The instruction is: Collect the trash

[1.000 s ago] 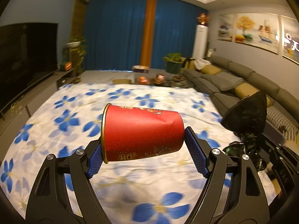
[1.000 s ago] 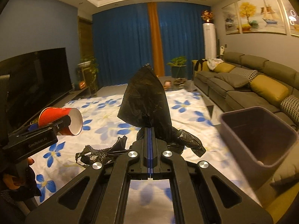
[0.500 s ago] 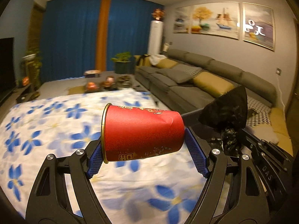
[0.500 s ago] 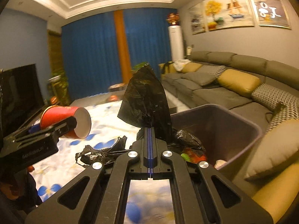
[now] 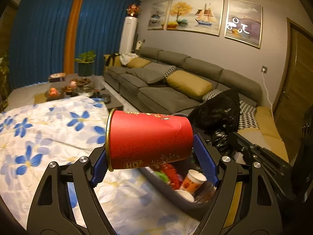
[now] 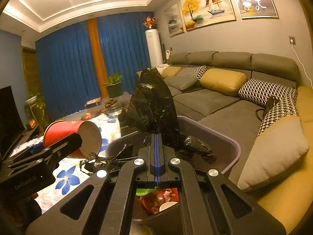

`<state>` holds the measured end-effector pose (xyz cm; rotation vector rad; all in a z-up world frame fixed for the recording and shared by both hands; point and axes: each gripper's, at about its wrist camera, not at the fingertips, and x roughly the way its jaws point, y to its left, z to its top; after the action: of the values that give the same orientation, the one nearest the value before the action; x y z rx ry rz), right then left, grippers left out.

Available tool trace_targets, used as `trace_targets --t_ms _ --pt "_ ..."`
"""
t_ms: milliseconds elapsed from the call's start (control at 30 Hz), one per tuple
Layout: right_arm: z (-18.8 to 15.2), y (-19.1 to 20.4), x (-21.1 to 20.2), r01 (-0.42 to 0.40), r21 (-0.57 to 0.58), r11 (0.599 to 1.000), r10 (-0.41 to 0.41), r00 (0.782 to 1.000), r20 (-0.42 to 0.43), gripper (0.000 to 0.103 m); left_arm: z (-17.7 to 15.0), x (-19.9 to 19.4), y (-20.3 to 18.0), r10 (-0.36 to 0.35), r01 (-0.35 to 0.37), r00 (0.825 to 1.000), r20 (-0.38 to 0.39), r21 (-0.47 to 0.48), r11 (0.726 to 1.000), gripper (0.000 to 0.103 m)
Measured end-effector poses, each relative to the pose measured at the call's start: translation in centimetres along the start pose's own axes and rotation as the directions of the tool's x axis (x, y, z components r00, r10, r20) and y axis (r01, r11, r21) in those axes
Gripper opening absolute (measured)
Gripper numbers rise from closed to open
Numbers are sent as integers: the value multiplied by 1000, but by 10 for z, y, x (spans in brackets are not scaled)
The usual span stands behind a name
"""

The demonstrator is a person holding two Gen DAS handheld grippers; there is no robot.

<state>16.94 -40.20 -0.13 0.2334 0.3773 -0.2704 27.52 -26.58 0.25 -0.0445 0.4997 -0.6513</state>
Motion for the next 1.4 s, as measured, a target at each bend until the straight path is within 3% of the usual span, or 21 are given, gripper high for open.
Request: trace_targets --t_ms 433,533,600,633,800,967,1033,1100,1400 --pt "-2 -5 16 14 9 1000 -13 999 -36 1 -1 39 -11 -65 66 997 -44 19 998 78" --pt "-2 -9 19 26 17 1000 -25 999 -39 19 -4 40 -6 -58 59 997 -45 1 998 84" --pt "-4 -9 14 36 29 999 -36 999 -30 37 -4 41 -2 -61 60 997 -49 -15 998 89" --pt "-4 -9 12 43 30 999 -42 999 -26 39 -4 41 -1 -59 58 997 -51 -19 998 89" --pt "-7 -11 -2 79 16 997 -79 997 0 67 -5 32 7 -17 15 999 -52 -42 999 93" --pt "-10 2 -25 104 -29 994 -103 994 39 88 -14 1 16 105 -106 994 -38 -12 994 96" --pt "-12 10 -33 99 -48 994 -97 995 31 89 -19 -18 23 161 -161 987 -30 -16 987 97" --pt "-16 20 -43 93 -60 994 -91 995 32 97 -24 -39 29 199 -200 980 -21 -19 980 97" --pt "-34 69 -91 54 -132 990 -47 997 54 97 -47 -128 45 321 -321 947 7 -18 947 97"
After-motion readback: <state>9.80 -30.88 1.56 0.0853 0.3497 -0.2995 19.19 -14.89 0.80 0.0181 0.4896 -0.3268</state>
